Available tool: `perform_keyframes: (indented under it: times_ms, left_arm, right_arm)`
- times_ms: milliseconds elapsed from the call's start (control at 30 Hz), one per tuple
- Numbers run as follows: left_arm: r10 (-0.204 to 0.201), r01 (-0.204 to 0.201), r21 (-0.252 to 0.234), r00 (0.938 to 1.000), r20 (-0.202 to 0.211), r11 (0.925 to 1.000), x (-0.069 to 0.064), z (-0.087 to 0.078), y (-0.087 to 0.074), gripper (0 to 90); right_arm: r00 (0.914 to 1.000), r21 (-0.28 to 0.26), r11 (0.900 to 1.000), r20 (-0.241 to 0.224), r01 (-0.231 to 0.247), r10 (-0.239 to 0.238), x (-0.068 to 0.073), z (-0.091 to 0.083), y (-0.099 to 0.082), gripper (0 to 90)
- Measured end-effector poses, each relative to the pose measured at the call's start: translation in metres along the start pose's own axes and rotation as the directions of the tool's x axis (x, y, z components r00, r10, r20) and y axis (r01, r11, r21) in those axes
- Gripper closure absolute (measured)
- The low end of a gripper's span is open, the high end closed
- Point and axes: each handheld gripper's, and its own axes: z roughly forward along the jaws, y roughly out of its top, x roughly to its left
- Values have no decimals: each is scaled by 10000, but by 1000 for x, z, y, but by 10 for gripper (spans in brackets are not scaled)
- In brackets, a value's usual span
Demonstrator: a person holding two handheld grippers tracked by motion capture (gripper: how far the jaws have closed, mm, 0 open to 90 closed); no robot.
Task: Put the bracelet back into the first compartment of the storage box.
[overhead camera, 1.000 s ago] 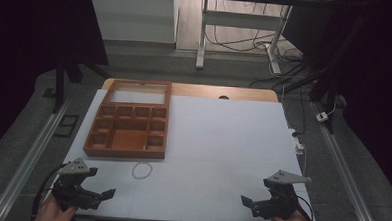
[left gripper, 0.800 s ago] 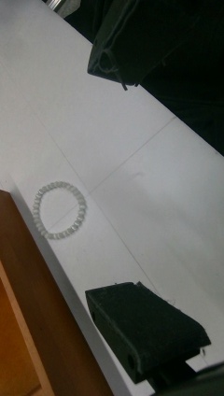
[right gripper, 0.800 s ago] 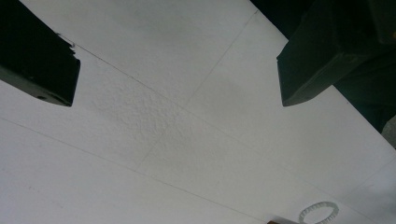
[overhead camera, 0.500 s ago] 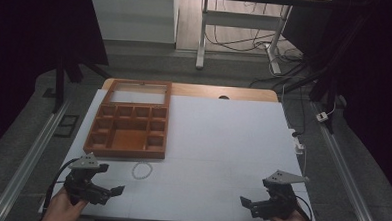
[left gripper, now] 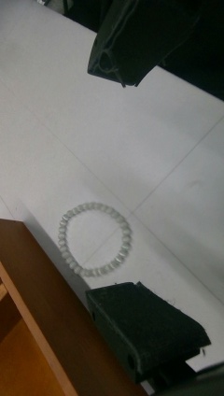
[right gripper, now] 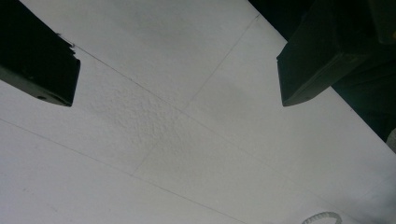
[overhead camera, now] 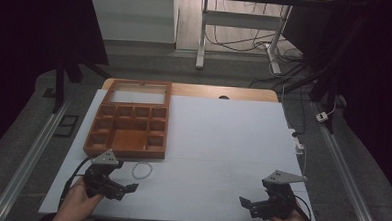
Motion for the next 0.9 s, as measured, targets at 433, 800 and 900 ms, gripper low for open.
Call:
perform_keyframes:
  times_ms: [433, 800, 900]
  left_arm:
    - [470, -475, 862, 9989, 76, 9951, -1, 32, 23, 0]
    - [804, -884, 1741, 9954, 522, 9808, -1, 61, 30, 0]
    - [984, -1081, 2053, 9935, 567, 9727, -2, 68, 28, 1]
  right_arm:
    - [10000, 94, 9999, 22, 60, -60, 0, 1, 0, 0]
    - [10000, 106, 9999, 9, 57, -57, 0, 1, 0, 0]
    - [10000, 103, 9999, 2, 75, -75, 0, 1, 0, 0]
